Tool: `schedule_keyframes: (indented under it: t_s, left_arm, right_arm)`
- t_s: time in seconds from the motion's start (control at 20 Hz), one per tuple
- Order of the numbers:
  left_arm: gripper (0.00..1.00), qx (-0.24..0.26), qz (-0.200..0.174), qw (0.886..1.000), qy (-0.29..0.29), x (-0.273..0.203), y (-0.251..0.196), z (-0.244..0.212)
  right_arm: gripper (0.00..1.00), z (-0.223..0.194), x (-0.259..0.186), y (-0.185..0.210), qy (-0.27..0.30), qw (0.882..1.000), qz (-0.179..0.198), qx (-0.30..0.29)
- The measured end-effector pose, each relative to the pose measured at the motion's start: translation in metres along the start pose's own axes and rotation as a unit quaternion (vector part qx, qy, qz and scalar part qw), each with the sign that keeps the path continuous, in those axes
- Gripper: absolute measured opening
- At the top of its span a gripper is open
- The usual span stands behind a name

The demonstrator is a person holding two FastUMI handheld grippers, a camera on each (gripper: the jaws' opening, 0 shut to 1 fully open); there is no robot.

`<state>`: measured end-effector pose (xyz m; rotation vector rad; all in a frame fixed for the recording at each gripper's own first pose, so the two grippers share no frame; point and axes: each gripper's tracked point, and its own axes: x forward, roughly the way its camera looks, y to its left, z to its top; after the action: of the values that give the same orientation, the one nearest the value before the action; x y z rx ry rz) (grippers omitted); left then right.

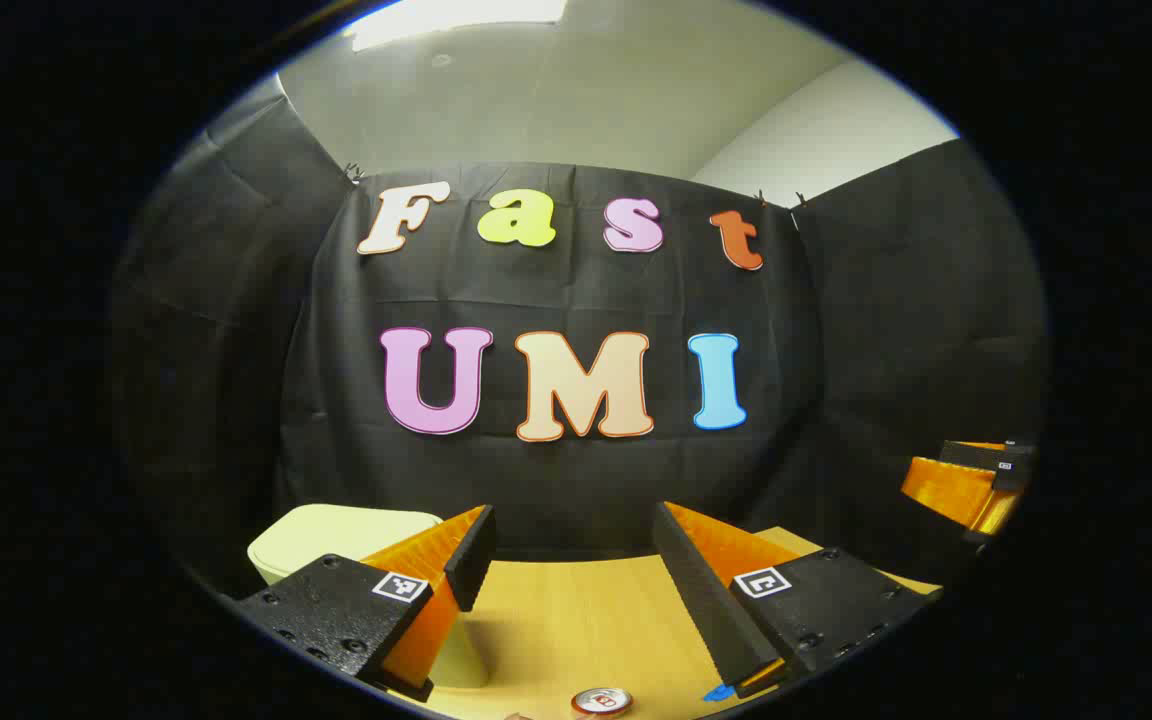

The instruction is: Press the lid of the desktop garbage bin to open it, pick up the crumpled paper on the desktop and throw it into the bin, then pick up the pop can on the desktop and drop it into the bin, and finally close the garbage bin lid.

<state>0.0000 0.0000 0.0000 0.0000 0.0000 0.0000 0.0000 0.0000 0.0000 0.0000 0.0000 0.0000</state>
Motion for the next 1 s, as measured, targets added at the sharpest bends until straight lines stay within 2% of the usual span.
schedule_keyframes:
  t_s: [0.1,0.15,0.2,0.25,0.35,0.45,0.55,0.6,0.9,1.0]
  left_arm:
    - [0.99,0.005,0.003,1.000,0.000,0.004,0.009,0.001]
    - [0.99,0.011,0.007,1.000,-0.001,0.005,0.015,0.000]
    - [0.95,0.015,0.011,1.000,-0.001,0.006,0.021,0.000]
    - [0.99,0.013,0.010,1.000,-0.003,0.008,0.023,0.001]
    - [0.95,0.010,0.010,1.000,-0.001,0.010,0.028,-0.001]
    - [0.95,0.006,0.015,1.000,-0.002,0.012,0.035,-0.001]
    - [0.95,0.006,0.026,1.000,0.001,0.013,0.046,-0.002]
    - [0.99,0.006,0.033,0.999,0.000,0.013,0.052,-0.001]
    - [0.99,0.019,0.063,0.998,0.009,0.008,0.078,-0.007]
    - [0.95,0.013,0.068,0.998,0.012,0.007,0.083,-0.009]
  right_arm:
    - [0.97,0.000,0.003,0.010,-0.011,1.000,0.000,-0.016]
    - [0.94,0.000,0.007,0.013,-0.010,1.000,-0.001,-0.026]
    - [0.96,-0.001,0.008,0.021,-0.008,0.999,0.005,-0.032]
    - [0.97,0.001,0.009,0.030,-0.013,0.999,0.011,-0.035]
    - [0.94,0.003,0.013,0.040,-0.020,0.999,0.017,-0.045]
    - [0.97,-0.005,0.016,0.046,-0.016,0.998,0.022,-0.057]
    - [0.97,-0.014,0.020,0.050,-0.008,0.998,0.030,-0.063]
    - [0.97,-0.019,0.021,0.051,-0.004,0.997,0.034,-0.064]
    - [0.97,-0.035,0.036,0.044,0.023,0.998,0.036,-0.054]
    - [0.97,-0.035,0.039,0.043,0.029,0.998,0.036,-0.045]
